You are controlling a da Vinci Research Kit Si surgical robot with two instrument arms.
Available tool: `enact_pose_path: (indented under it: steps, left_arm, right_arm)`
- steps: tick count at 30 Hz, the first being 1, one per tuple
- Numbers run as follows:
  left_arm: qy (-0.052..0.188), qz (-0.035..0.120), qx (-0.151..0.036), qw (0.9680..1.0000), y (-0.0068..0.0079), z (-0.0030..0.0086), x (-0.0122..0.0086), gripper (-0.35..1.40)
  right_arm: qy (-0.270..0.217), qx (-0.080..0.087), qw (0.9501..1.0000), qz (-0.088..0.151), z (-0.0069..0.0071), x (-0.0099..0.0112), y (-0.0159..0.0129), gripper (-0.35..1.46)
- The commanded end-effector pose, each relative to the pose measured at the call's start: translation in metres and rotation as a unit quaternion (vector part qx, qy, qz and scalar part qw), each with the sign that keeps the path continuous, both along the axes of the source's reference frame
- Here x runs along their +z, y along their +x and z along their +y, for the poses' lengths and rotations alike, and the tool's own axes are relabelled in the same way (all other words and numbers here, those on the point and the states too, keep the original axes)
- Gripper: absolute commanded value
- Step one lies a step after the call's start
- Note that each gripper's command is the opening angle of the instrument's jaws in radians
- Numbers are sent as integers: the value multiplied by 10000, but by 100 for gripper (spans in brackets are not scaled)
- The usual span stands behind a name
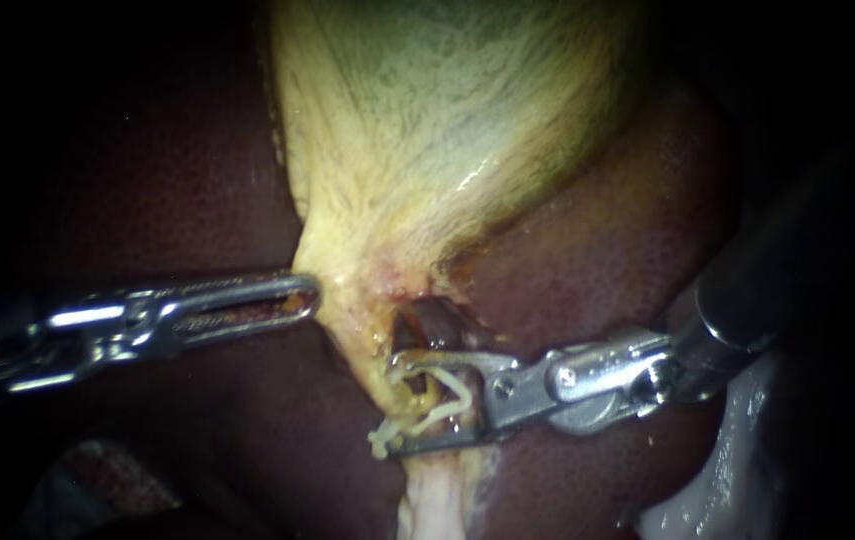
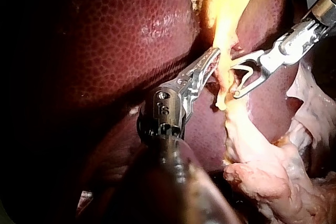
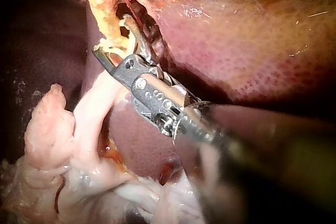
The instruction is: Clipping second clip left tube
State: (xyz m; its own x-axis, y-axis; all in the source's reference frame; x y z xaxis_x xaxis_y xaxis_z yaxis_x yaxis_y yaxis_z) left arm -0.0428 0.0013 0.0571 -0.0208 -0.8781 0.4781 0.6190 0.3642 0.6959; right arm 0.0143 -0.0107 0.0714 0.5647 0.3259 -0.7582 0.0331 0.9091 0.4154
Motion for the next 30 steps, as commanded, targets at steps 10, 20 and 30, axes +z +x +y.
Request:
enact_pose_path:
  steps: [10, 20, 30]
  left_arm:
    - [-2, -21, 2, 10000, -4, -1, -4, -35]
    - [5, -34, 12, 10000, -10, -1, -5, -35]
    - [1, -53, 13, 10000, -11, -2, -7, -35]
  right_arm:
    - [-15, 26, 10000, -27, -6, -1, 24, 53]
    - [-16, -12, 10000, -12, -17, 1, 39, 53]
    - [55, -47, 10000, -10, -20, 3, 37, 34]
